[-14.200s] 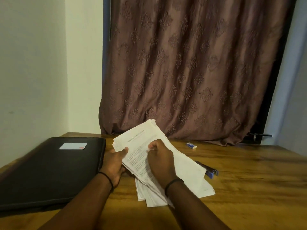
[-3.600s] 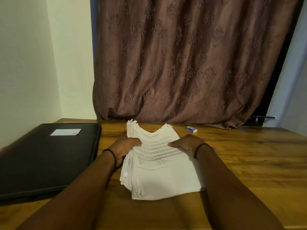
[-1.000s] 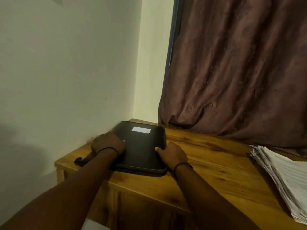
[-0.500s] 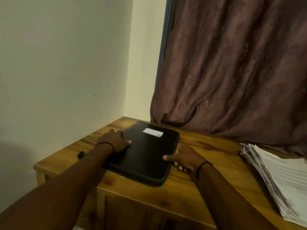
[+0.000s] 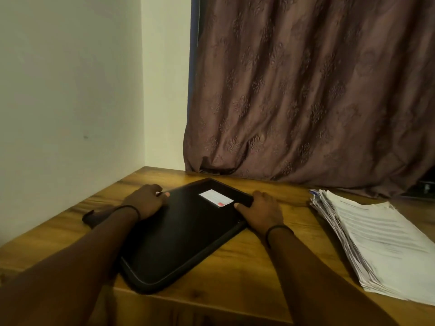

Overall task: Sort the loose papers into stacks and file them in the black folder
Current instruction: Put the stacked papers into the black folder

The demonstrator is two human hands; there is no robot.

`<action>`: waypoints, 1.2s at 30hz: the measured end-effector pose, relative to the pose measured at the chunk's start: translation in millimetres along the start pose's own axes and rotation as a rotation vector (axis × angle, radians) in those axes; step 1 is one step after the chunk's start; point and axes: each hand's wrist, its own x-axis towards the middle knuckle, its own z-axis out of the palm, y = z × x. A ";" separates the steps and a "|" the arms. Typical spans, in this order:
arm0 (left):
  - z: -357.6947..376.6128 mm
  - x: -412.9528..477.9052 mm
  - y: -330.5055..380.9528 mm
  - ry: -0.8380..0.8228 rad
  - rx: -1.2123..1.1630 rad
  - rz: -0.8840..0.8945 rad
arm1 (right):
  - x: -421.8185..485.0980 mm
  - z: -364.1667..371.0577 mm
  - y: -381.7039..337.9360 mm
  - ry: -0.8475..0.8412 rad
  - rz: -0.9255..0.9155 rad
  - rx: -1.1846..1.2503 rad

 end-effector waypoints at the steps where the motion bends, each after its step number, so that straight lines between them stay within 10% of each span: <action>1: -1.4 -3.3 4.5 -0.009 0.084 0.023 | 5.2 4.8 2.6 -0.049 0.016 0.053; 8: 18.4 -56.2 93.3 -0.351 0.360 0.470 | 18.6 12.5 7.2 0.032 0.036 -0.029; 18: 3.3 -42.3 94.6 -0.667 0.147 0.444 | 10.0 -1.7 24.7 -0.032 0.082 0.366; 29: 29.8 -71.2 101.9 -0.068 0.351 0.732 | 1.5 -18.4 17.6 -0.376 0.033 0.583; 36: 10.7 -57.5 75.5 -0.070 0.180 0.725 | -18.8 -57.4 10.1 -0.881 -0.040 0.445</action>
